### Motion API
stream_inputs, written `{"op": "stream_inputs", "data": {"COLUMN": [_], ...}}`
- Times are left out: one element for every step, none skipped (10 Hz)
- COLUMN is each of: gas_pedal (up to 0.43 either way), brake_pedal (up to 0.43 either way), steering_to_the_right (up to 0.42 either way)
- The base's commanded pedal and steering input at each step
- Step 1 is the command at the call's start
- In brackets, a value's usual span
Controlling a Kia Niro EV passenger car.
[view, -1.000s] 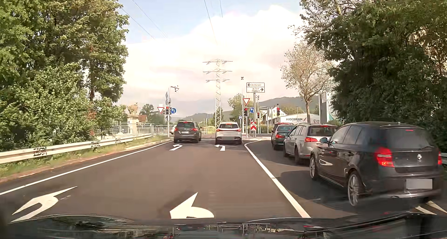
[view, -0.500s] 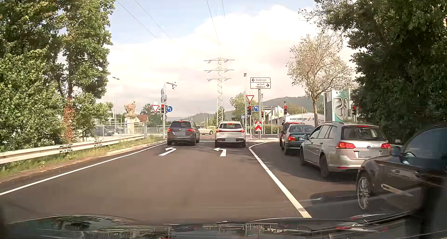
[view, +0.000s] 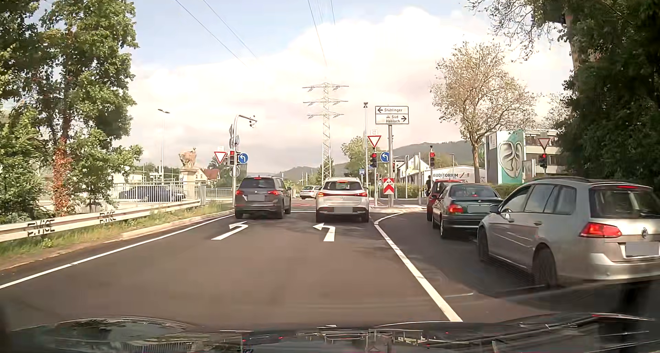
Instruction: Follow the waypoints while adhering to traffic rules and regulations
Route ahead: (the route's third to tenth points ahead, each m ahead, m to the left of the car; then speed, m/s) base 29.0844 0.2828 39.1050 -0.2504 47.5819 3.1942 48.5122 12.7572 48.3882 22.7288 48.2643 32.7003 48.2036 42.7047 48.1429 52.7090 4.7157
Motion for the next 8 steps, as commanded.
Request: {"op": "stream_inputs", "data": {"gas_pedal": [0.0,0.0,0.0,0.0,0.0,0.0,0.0,0.0], "brake_pedal": [0.171,0.171,0.165,0.159,0.159,0.159,0.159,0.152], "steering_to_the_right": [-0.01,-0.01,-0.009,-0.009,-0.008,-0.008,-0.008,-0.008]}}
